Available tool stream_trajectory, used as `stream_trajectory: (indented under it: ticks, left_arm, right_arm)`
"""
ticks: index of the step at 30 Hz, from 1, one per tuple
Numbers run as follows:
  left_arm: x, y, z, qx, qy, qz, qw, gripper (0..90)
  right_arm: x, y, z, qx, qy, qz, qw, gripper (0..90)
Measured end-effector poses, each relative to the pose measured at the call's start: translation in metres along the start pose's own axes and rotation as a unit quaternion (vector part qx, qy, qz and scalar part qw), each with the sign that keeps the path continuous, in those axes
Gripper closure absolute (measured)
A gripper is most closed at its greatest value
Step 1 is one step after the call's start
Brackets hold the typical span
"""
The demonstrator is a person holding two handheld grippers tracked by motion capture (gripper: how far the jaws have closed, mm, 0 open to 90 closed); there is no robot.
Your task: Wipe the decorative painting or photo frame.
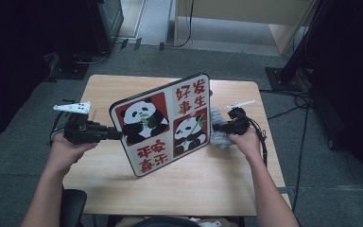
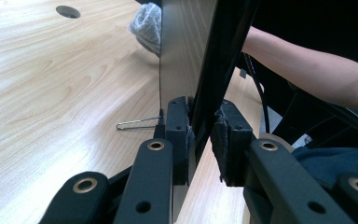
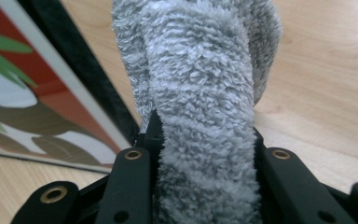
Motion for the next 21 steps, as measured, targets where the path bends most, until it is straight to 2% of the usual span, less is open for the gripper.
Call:
stream_trajectory:
  ticks: [8,13,16,17,21]
  left_arm:
    - [-0.001,0.000,0.001,-0.004,0.000,-0.001,1.0000,77.2]
    - [-0.001,0.000,0.002,-0.006,-0.001,-0.003,1.0000,77.2]
    - [0.000,0.000,0.003,-0.007,-0.001,-0.002,1.0000,77.2]
    - [0.000,-0.001,0.004,-0.010,-0.002,-0.002,0.9999,77.2]
    - [0.000,-0.001,0.004,-0.015,-0.003,-0.002,0.9999,77.2]
  right_arm:
    - [-0.006,-0.009,0.012,0.020,0.004,0.022,0.9996,67.0]
    - [-0.007,-0.015,0.028,0.037,0.017,0.036,0.9985,66.9]
    - [-0.009,-0.017,0.034,0.051,0.020,0.034,0.9979,66.6]
    - [-0.012,-0.019,0.042,0.066,0.021,0.041,0.9967,66.4]
    - [-0.014,-0.019,0.054,0.079,0.036,0.045,0.9953,66.2]
Point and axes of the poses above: each handheld gripper's, and its own axes: y roughly forward along the jaws, x roughly out of its underside, z roughly to its right, the point moved 2 cm from there along y, roughly forward along the jaws, and after that the axes turned 5 degrees about -x, right-handed, at the moved point
